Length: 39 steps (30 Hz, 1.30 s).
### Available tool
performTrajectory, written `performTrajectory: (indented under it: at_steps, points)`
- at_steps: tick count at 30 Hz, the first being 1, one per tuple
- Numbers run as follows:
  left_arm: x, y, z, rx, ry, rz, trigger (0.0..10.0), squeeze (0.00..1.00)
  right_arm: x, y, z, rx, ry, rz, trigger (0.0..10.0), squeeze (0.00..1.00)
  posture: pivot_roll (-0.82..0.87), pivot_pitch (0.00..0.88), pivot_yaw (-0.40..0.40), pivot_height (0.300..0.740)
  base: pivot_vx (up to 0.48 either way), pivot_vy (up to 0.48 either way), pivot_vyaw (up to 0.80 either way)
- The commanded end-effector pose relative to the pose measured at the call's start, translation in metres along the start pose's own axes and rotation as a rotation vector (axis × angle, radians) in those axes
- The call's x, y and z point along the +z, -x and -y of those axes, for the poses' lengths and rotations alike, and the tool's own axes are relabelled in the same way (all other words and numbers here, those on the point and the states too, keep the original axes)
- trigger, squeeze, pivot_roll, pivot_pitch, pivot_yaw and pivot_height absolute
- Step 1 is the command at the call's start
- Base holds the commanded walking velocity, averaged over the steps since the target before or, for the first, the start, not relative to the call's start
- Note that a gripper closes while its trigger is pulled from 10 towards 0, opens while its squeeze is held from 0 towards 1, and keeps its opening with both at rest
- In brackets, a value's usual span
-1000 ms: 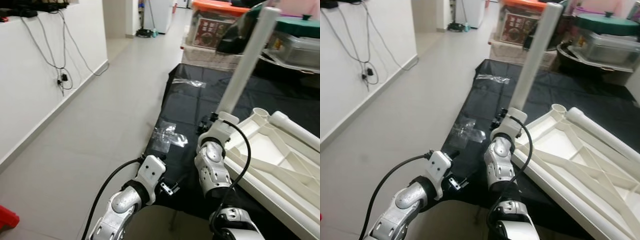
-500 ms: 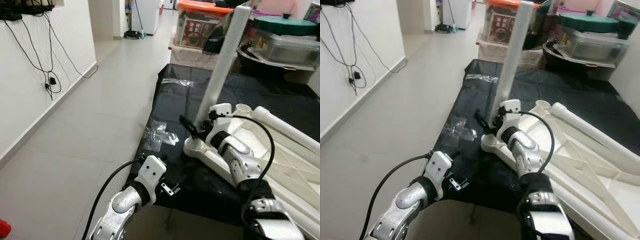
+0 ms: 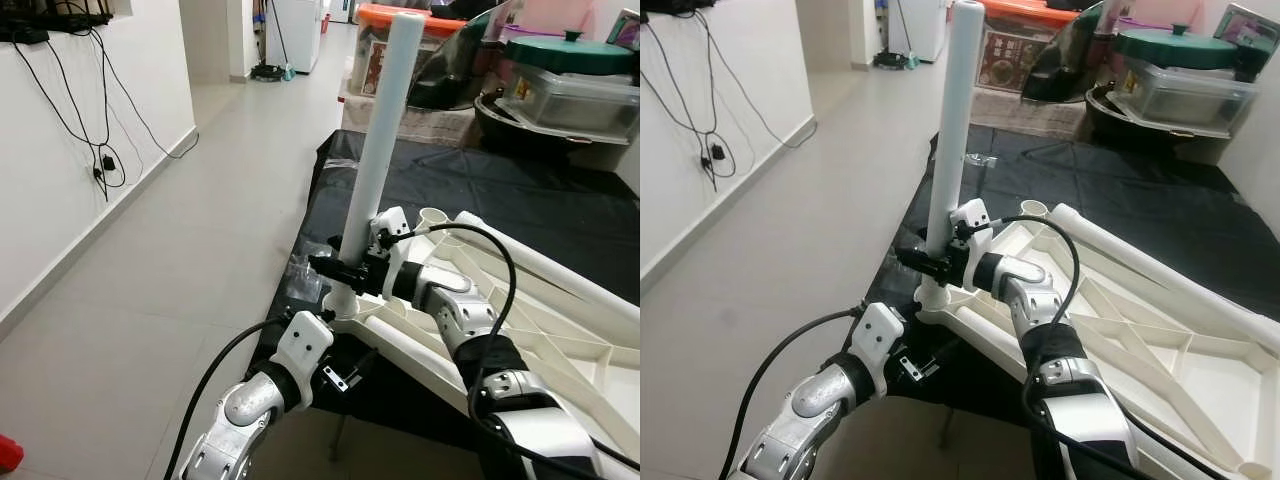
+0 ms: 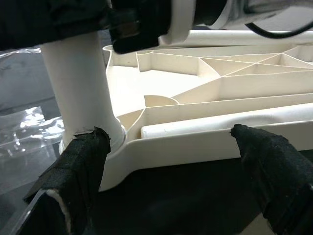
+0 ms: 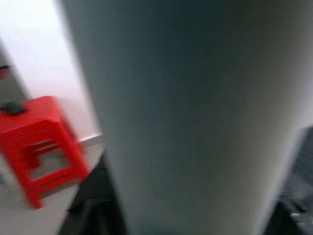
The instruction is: Building children table
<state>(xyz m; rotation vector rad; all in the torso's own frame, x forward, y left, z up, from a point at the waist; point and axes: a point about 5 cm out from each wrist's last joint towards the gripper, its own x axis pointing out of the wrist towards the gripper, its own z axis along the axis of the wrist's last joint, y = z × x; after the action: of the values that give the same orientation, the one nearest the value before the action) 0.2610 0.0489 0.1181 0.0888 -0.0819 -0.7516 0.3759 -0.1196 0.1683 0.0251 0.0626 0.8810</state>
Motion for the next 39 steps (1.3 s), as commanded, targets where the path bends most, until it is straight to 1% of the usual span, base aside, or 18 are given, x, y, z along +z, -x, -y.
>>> performTrajectory:
  at_steps: [1, 3, 4, 5, 6, 8, 10, 13, 15, 17, 22, 23, 24, 28, 29, 30, 31, 39]
  points:
    - [-0.002, 0.001, 0.002, -0.007, 0.003, -0.013, 10.0, 0.0, 0.001, -0.005, 0.003, -0.081, -0.001, 0.0, 0.0, 0.0, 0.19, 0.0, -0.119, 0.74, 0.0, 0.0, 0.0]
    - [-0.002, 0.001, 0.002, -0.006, 0.005, -0.013, 10.0, 0.0, 0.002, -0.003, 0.015, -0.329, -0.036, 0.031, 0.0, 0.0, 0.19, 0.0, -0.118, 0.74, 0.0, 0.0, 0.0]
    - [-0.002, 0.001, 0.002, -0.006, 0.005, -0.013, 10.0, 0.0, 0.002, -0.003, 0.015, -0.329, -0.036, 0.031, 0.0, 0.0, 0.19, 0.0, -0.118, 0.74, 0.0, 0.0, 0.0]
    - [-0.002, 0.001, 0.002, -0.006, 0.007, -0.013, 10.0, 0.0, 0.001, 0.007, 0.029, -0.64, -0.058, 0.064, 0.0, 0.0, 0.18, 0.0, -0.113, 0.74, 0.0, 0.0, 0.0]
    - [-0.002, 0.001, 0.002, -0.006, 0.007, -0.013, 10.0, 0.0, 0.001, 0.007, 0.029, -0.64, -0.058, 0.064, 0.0, 0.0, 0.18, 0.0, -0.113, 0.74, 0.0, 0.0, 0.0]
    - [-0.002, 0.0, 0.002, -0.006, 0.007, -0.013, 10.0, 0.0, 0.001, 0.014, 0.035, -0.801, -0.069, 0.086, 0.0, 0.0, 0.17, 0.0, -0.113, 0.74, 0.0, 0.0, 0.0]
    - [-0.002, 0.0, 0.002, -0.007, 0.008, -0.013, 10.0, 0.0, -0.001, 0.035, 0.04, -1.12, -0.072, 0.125, 0.0, 0.0, 0.17, 0.0, -0.111, 0.74, 0.0, 0.0, 0.0]
    - [-0.002, 0.0, 0.002, -0.008, 0.008, -0.014, 10.0, 0.0, -0.006, 0.05, 0.032, -1.351, -0.137, 0.178, 0.0, 0.0, 0.17, 0.0, -0.113, 0.74, 0.0, 0.0, 0.0]
    - [-0.002, 0.0, 0.002, -0.008, 0.008, -0.014, 10.0, 0.0, -0.006, 0.05, 0.032, -1.351, -0.137, 0.178, 0.0, 0.0, 0.17, 0.0, -0.113, 0.74, 0.0, 0.0, 0.0]
    - [-0.002, -0.001, 0.001, -0.005, 0.007, -0.013, 10.0, 0.0, -0.011, 0.045, 0.019, -1.448, -0.22, 0.207, 0.0, 0.0, 0.17, 0.0, -0.113, 0.74, 0.0, 0.0, 0.0]
    - [-0.002, -0.001, 0.001, -0.006, 0.007, -0.013, 10.0, 0.0, -0.012, 0.035, 0.011, -1.435, -0.238, 0.211, 0.0, 0.0, 0.17, 0.0, -0.112, 0.74, 0.0, 0.0, 0.0]
    - [-0.002, -0.001, 0.001, -0.006, 0.007, -0.013, 10.0, 0.0, -0.011, 0.031, 0.009, -1.42, -0.238, 0.211, 8.6, 0.0, 0.17, 0.0, -0.112, 0.74, 0.0, 0.0, 0.0]
    - [-0.002, -0.001, 0.001, -0.006, 0.007, -0.013, 10.0, 0.0, -0.01, 0.024, 0.006, -1.352, -0.225, 0.225, 10.0, 1.0, 0.17, 0.0, -0.112, 0.74, 0.0, 0.0, 0.0]
    - [-0.002, -0.001, 0.001, -0.005, 0.009, -0.012, 10.0, 0.0, -0.006, 0.018, 0.001, -1.264, -0.151, 0.246, 10.0, 1.0, 0.17, 0.0, -0.112, 0.74, 0.0, 0.0, 0.0]
    - [-0.002, -0.001, 0.002, -0.004, 0.009, -0.012, 10.0, 0.0, -0.004, 0.02, 0.002, -1.228, -0.1, 0.26, 10.0, 0.58, 0.17, 0.0, -0.117, 0.74, 0.0, 0.0, 0.0]
    - [-0.002, -0.001, 0.002, -0.004, 0.009, -0.012, 10.0, 0.0, -0.004, 0.02, 0.002, -1.228, -0.1, 0.26, 10.0, 0.58, 0.17, 0.0, -0.117, 0.74, 0.0, 0.0, 0.0]
    - [-0.002, -0.001, 0.002, -0.004, 0.01, -0.012, 10.0, 0.0, -0.003, 0.023, 0.005, -1.187, -0.063, 0.274, 10.0, 0.0, 0.17, 0.0, -0.117, 0.74, 0.0, 0.0, 0.0]
    - [-0.002, -0.002, 0.003, -0.006, 0.009, -0.009, 10.0, 0.0, -0.001, 0.03, 0.021, -0.838, -0.017, 0.243, 10.0, 0.0, 0.16, 0.0, -0.112, 0.74, 0.0, 0.0, 0.0]
